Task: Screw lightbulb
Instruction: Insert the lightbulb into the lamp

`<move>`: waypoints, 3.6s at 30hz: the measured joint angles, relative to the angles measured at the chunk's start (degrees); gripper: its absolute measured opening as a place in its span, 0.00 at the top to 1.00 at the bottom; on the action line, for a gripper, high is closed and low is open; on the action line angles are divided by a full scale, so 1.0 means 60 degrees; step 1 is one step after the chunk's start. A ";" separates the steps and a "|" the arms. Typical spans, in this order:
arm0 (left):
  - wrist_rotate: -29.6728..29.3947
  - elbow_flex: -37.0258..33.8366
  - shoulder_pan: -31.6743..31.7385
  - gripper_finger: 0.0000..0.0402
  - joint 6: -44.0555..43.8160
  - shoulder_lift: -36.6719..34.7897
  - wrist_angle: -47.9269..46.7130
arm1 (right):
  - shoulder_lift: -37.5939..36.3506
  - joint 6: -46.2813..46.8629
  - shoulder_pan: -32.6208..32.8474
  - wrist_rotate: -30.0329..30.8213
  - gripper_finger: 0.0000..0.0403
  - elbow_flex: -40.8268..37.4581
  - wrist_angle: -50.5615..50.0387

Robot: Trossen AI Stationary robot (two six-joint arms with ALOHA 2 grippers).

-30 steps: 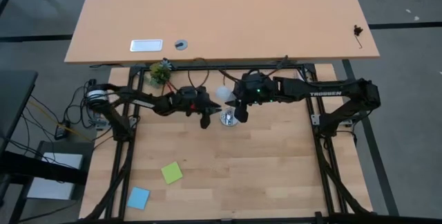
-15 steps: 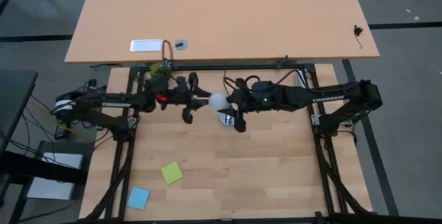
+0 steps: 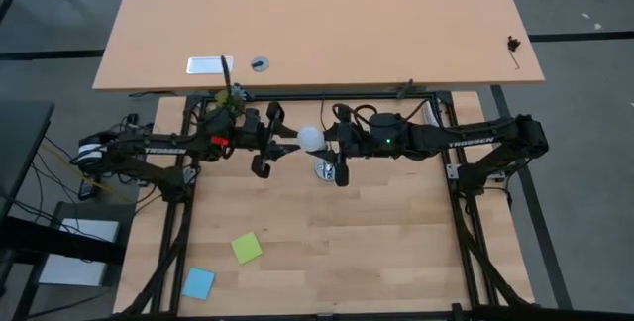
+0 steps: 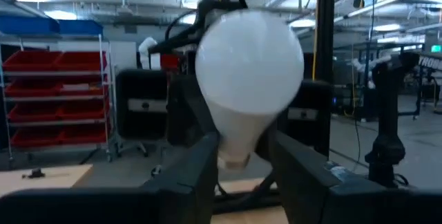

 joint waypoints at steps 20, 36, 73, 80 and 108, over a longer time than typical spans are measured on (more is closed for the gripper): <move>-0.1042 0.0576 -0.0738 0.29 0.0167 0.0189 0.0147 | 0.0000 0.0025 -0.0073 -0.0227 0.62 -0.0004 0.0715; -0.1118 0.1367 -0.0868 0.29 0.0420 0.0804 0.0207 | 0.0123 0.0098 -0.0073 -0.0284 0.62 -0.0004 0.0932; -0.1136 0.1388 -0.0863 0.42 0.0574 0.0885 0.0208 | 0.0305 0.0095 -0.0056 -0.0307 0.48 -0.0010 0.0924; -0.1133 0.1388 -0.0776 0.42 0.0603 0.0885 0.0046 | -0.0290 0.0096 0.0000 0.0441 0.34 -0.0011 -0.0487; -0.1788 0.1348 -0.0656 0.46 0.1770 0.1723 -0.2647 | -0.2040 0.0907 0.0122 0.0190 0.37 -0.0007 -0.3761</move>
